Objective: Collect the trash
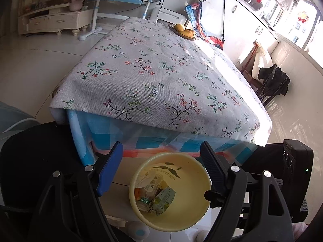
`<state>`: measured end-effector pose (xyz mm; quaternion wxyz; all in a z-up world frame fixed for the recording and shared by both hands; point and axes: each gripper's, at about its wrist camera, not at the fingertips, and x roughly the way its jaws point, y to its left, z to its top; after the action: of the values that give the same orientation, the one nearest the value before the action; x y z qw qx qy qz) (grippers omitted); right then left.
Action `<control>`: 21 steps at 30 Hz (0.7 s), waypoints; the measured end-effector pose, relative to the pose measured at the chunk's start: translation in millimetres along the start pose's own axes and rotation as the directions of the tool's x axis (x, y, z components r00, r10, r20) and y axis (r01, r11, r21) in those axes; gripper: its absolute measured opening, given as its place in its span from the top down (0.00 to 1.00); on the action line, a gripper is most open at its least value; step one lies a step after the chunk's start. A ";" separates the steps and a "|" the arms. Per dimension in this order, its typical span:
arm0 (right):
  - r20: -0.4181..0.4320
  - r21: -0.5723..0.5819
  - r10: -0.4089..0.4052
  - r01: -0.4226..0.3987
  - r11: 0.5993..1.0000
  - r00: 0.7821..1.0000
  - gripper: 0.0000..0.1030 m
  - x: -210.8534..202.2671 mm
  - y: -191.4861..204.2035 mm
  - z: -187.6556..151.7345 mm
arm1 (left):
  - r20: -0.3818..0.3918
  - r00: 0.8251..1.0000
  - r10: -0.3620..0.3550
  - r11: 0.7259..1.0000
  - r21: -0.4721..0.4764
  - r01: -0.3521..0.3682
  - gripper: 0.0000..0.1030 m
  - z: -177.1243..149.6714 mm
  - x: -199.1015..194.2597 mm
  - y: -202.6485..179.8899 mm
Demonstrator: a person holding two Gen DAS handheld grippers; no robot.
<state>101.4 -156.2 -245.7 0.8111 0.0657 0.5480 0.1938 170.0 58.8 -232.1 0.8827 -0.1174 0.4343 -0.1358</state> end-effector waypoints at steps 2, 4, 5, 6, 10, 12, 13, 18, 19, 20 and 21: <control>-0.003 -0.004 -0.003 0.003 1.000 1.000 0.55 1.2 1.3 -0.6 | 0.007 1.000 0.004 1.000 0.003 -0.004 0.27 0.0 -2.6 -0.2; -0.008 -0.006 -0.008 0.008 1.000 1.000 0.55 1.3 2.3 -1.1 | 0.011 1.000 0.005 1.000 0.003 -0.005 0.27 -0.3 -4.7 0.4; -0.011 -0.007 -0.011 0.011 1.000 1.000 0.54 1.7 2.8 -1.3 | 0.013 1.000 0.004 1.000 0.004 -0.004 0.27 -0.9 -5.1 0.3; -0.014 -0.007 -0.014 0.014 1.000 1.000 0.53 2.4 3.3 -1.7 | 0.015 1.000 0.004 1.000 0.004 -0.004 0.27 -1.1 -6.0 0.8; -0.028 -0.007 -0.027 0.027 1.000 0.999 0.52 4.4 4.8 -2.9 | 0.025 1.000 -0.003 1.000 0.000 0.003 0.27 -2.5 -9.4 2.7; -0.032 -0.008 -0.034 0.034 0.999 0.999 0.52 5.4 5.0 -3.3 | 0.031 1.000 -0.005 1.000 -0.003 0.005 0.27 -2.7 -10.9 3.5; -0.033 -0.008 -0.038 0.038 0.999 0.999 0.52 5.5 5.4 -3.5 | 0.034 0.999 -0.006 1.000 -0.004 0.006 0.27 -2.9 -11.8 4.0; -0.034 0.000 -0.047 0.047 0.999 0.998 0.48 6.3 6.2 -4.4 | 0.049 0.999 -0.002 1.000 -0.002 0.002 0.27 -4.4 -16.3 4.0; -0.028 0.003 -0.047 0.047 0.999 0.998 0.47 5.0 6.2 -4.1 | 0.052 0.999 0.000 1.000 -0.001 0.000 0.27 -4.7 -17.4 3.9; -0.019 0.008 -0.046 0.046 0.999 0.999 0.46 3.0 6.0 -3.3 | 0.054 0.999 0.001 1.000 0.000 -0.001 0.27 -4.4 -18.4 3.9; -0.005 0.014 -0.042 0.042 0.999 0.999 0.46 -0.2 5.4 -2.5 | 0.056 0.998 0.002 1.000 0.000 -0.002 0.27 -4.5 -19.2 4.2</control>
<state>97.7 -151.6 -244.8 0.8133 0.0595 0.5524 0.1728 155.7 68.9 -222.0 0.8946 -0.1207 0.4096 -0.1316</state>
